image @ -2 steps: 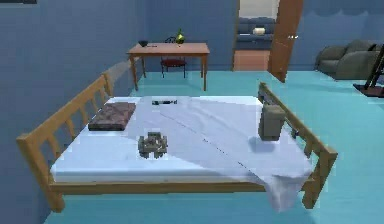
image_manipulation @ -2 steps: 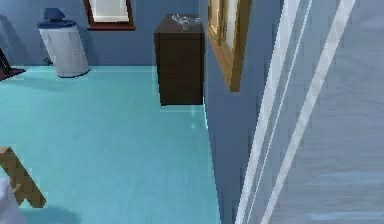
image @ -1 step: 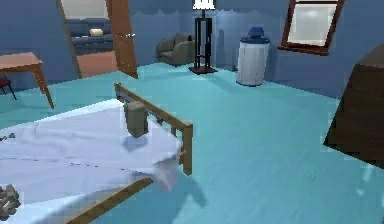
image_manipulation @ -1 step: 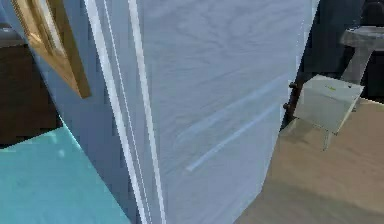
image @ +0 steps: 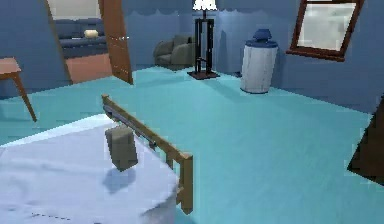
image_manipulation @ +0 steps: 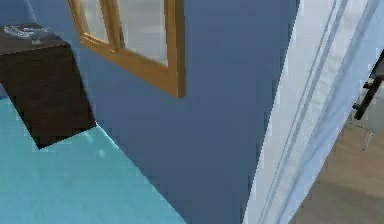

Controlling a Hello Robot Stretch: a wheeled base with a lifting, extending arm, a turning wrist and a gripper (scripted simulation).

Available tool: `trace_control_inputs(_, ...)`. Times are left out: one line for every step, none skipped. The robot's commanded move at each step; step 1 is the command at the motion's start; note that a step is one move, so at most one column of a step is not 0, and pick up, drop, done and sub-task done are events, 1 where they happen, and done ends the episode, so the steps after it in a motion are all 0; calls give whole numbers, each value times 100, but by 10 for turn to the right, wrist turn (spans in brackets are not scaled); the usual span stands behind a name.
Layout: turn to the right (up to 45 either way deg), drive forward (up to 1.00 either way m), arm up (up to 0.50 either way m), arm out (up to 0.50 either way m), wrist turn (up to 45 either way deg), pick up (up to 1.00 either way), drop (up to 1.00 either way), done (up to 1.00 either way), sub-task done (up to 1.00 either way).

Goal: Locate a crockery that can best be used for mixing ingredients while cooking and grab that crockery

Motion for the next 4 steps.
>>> trace_control_inputs(450, 0, 0, 0, 0, 0, 0, 0, 0)
trace_control_inputs(0, 75, 0, 0, 0, 0, 0, 0, 0)
trace_control_inputs(-450, 0, 0, 0, 0, 0, 0, 0, 0)
trace_control_inputs(-90, 0, 0, 0, 0, 0, 0, 0, 0)
